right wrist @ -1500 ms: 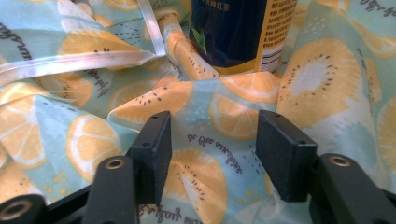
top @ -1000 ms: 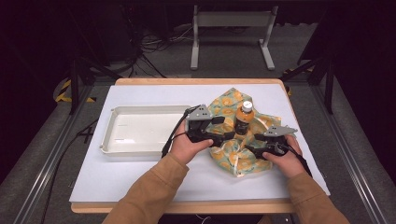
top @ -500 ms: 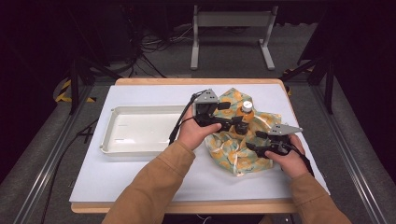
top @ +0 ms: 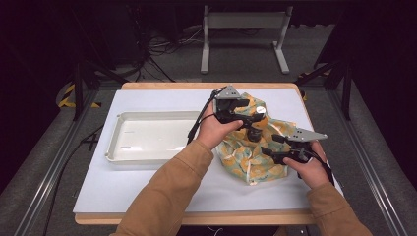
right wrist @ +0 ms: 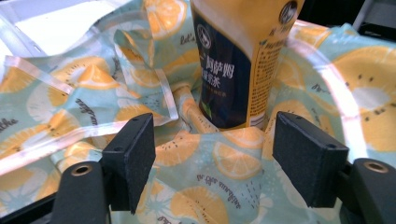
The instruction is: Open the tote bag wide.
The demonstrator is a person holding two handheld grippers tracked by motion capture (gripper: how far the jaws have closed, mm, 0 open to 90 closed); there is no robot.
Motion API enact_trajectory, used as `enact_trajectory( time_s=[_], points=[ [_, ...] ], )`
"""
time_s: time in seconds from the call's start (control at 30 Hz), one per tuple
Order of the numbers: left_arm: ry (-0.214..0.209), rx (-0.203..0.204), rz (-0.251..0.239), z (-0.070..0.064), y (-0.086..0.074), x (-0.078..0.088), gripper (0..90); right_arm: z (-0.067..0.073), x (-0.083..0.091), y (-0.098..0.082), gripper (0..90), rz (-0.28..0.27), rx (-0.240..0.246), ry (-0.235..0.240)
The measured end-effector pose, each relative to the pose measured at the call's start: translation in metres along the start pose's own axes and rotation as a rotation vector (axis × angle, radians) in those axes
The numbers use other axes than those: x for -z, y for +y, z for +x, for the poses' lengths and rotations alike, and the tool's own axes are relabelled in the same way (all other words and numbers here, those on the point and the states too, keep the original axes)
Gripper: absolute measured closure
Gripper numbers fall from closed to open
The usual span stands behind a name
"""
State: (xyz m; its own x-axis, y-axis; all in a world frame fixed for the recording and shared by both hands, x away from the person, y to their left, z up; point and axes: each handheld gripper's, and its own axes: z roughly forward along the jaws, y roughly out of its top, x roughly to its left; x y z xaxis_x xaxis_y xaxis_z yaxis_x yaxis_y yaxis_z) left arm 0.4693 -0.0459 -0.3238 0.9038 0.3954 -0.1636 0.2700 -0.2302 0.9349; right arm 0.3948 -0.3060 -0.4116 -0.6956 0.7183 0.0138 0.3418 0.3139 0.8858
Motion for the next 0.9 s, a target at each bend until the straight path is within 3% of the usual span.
enact_trajectory(
  time_s=[0.13, 0.33, 0.6, 0.7, 0.9],
  points=[
    [-0.009, 0.040, -0.031, 0.005, -0.002, -0.008, 27.2, 0.000, 0.004, 0.001, 30.5, -0.019, 0.001, -0.009],
    [-0.007, 0.044, -0.015, 0.011, -0.008, -0.021, 28.4, -0.003, 0.011, 0.001, 30.5, -0.046, -0.012, -0.018],
    [-0.003, 0.021, -0.004, 0.015, -0.012, -0.032, 30.5, -0.006, 0.015, 0.000, 30.5, -0.060, -0.022, -0.019],
    [-0.014, 0.003, 0.013, 0.013, -0.014, -0.037, 38.3, -0.007, 0.015, 0.000, 30.5, -0.060, -0.023, -0.019],
    [-0.006, -0.040, 0.033, 0.009, -0.017, -0.045, 42.8, -0.005, 0.013, 0.000, 30.5, -0.051, -0.014, -0.012]
  ],
)
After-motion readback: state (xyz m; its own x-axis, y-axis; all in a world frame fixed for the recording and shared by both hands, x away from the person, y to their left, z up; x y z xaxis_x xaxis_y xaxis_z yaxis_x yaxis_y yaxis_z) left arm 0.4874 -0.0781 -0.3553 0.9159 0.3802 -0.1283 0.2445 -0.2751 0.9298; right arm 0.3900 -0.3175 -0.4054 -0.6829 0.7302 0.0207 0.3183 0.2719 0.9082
